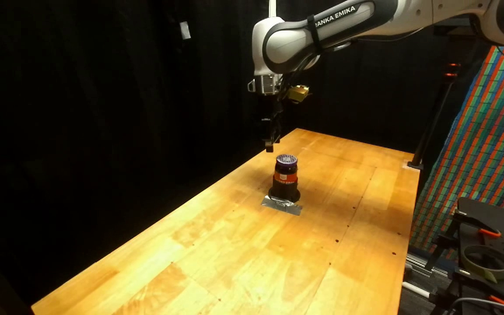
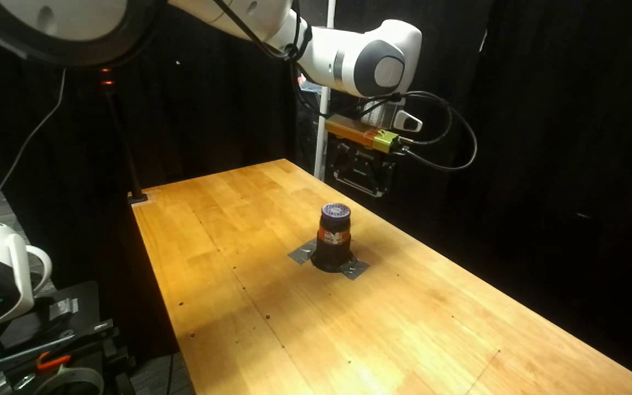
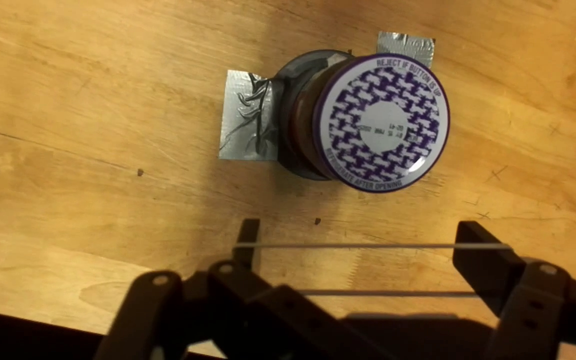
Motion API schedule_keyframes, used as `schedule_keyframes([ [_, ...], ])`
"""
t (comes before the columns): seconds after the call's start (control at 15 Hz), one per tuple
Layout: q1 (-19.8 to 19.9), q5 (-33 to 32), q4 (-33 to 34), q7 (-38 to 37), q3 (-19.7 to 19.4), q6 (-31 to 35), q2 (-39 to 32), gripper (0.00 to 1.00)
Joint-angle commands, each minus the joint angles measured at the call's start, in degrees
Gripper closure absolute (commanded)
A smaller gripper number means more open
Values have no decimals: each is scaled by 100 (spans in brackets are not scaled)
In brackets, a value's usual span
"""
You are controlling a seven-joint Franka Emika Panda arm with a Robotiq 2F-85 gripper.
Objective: Put a rubber band around the cup
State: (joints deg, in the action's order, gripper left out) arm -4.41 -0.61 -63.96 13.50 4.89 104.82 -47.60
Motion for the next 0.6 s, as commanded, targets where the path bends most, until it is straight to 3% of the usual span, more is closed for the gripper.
schedule_keyframes([
  [0.0, -169, -13, 737, -345, -4, -353, -496, 0],
  [0.53, -553, -383, 882, -846, -205, -646, -803, 0],
])
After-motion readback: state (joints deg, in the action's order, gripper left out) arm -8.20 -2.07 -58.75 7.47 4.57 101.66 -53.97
